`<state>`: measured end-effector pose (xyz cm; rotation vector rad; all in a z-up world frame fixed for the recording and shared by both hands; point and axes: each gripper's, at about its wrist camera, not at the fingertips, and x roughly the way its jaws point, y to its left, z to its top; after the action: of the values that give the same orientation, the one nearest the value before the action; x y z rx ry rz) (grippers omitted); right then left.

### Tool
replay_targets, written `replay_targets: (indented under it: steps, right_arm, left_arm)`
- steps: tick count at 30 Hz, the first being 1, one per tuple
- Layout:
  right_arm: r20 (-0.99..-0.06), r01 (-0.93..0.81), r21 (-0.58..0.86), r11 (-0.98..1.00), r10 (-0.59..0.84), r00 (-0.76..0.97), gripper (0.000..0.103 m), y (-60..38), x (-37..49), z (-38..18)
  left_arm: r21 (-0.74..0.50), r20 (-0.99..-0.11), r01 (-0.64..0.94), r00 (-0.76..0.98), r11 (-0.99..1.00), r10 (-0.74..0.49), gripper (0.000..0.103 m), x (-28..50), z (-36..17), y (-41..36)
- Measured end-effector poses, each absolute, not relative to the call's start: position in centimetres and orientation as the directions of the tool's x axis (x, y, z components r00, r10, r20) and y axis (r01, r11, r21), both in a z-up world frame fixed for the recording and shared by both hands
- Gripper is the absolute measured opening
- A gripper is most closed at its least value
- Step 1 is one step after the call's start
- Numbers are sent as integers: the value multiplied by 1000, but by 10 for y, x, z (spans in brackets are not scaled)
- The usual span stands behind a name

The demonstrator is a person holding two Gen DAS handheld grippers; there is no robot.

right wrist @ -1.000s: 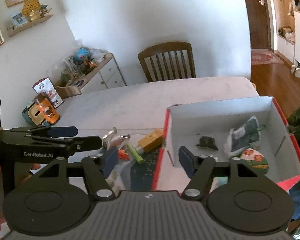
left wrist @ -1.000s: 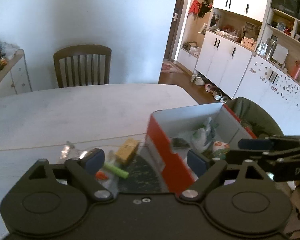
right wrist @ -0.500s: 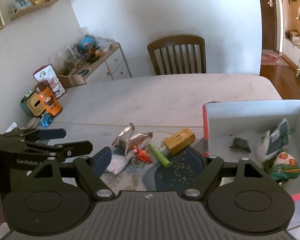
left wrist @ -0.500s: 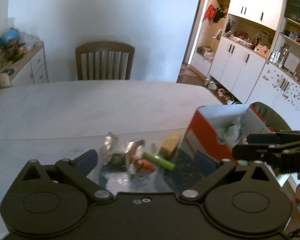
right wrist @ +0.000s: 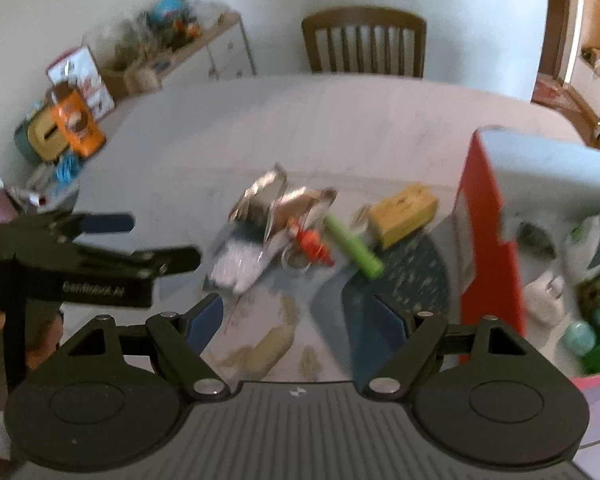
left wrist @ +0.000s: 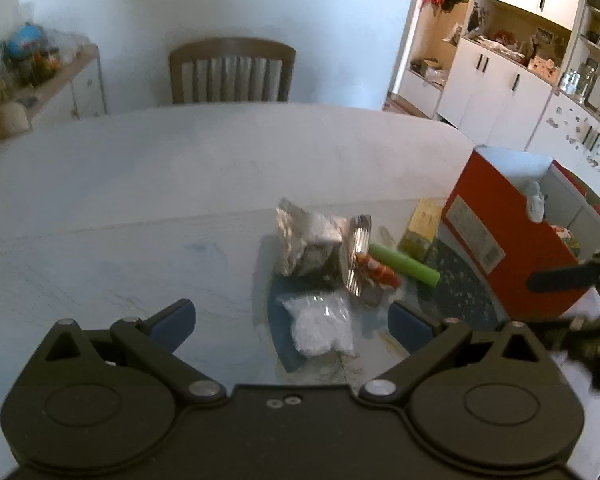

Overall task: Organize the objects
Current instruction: 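Move both open tools back over the remaining table items, then grasp the clear bag of white beads with the left tool while the right tool grasps the cream cylinder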

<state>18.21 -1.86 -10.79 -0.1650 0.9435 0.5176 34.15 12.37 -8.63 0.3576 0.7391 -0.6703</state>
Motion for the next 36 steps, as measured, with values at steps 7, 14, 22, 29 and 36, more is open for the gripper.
replay_targets:
  steps: [7,14,22,29,36]
  right_arm:
    - [-847,-506,52,861,307,435,81,-1,175,-141]
    - [-866,-505,44,862,285,412,81,13,177,-161]
    - [-873,-461,45,886,259,413,81,16,185,-177]
    - [-885,-459,36,888,241,398,65,20,185,-184]
    - [-885,-480,6,877,228,406,45,24,183,-183]
  left_arm:
    - [83,-737,691,528,718,-423,102,352,-107,116]
    - [98,-747,712,514,695,-421,102,358,-120,104]
    - [139,-745,729,523,670,-415,101,361,-136,94]
    - [175,-752,733,530,657,-391,82,361,-150,87]
    - [185,-748,738,534,649,-394,69,358,-152,86]
